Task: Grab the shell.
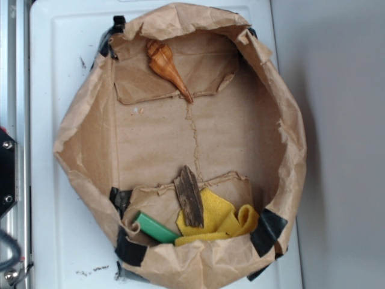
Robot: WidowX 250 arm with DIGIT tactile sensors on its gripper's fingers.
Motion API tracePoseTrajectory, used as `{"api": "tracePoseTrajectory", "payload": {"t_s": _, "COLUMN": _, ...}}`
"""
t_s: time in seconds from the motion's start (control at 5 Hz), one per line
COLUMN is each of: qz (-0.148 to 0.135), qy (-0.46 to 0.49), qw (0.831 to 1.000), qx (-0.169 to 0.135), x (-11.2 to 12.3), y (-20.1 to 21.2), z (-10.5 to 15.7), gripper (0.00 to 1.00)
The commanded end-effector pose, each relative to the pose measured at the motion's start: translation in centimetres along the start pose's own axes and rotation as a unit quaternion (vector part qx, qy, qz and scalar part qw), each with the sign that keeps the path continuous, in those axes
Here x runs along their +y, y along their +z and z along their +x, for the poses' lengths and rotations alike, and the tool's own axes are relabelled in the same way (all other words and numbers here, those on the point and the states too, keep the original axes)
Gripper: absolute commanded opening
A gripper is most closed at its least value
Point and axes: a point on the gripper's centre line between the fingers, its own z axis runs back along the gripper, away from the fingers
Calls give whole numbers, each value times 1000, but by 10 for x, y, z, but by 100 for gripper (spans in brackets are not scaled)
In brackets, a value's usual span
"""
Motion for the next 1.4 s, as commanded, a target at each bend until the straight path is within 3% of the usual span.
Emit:
{"api": "tracePoseTrajectory", "payload": {"t_s": 0.0, "qz": 0, "qy": 0, "qw": 1000, "qx": 0, "x": 0, "y": 0, "z": 0, "gripper": 100}}
{"api": "tracePoseTrajectory", "payload": {"t_s": 0.4, "qz": 19, "qy": -12, "qw": 1000, "qx": 0, "x": 11, "y": -18, "z": 51, "gripper": 100}}
{"api": "tracePoseTrajectory", "payload": {"t_s": 0.6, "qz": 13, "qy": -71, "qw": 997, "qx": -4, "x": 17, "y": -31, "z": 73, "gripper": 100}}
{"api": "tracePoseTrajectory", "payload": {"t_s": 1.0, "qz": 55, "qy": -224, "qw": 973, "qx": 15, "x": 23, "y": -72, "z": 106, "gripper": 100}}
{"api": "tracePoseTrajectory", "payload": {"t_s": 1.2, "qz": 68, "qy": -242, "qw": 967, "qx": 36, "x": 37, "y": -95, "z": 119, "gripper": 100}}
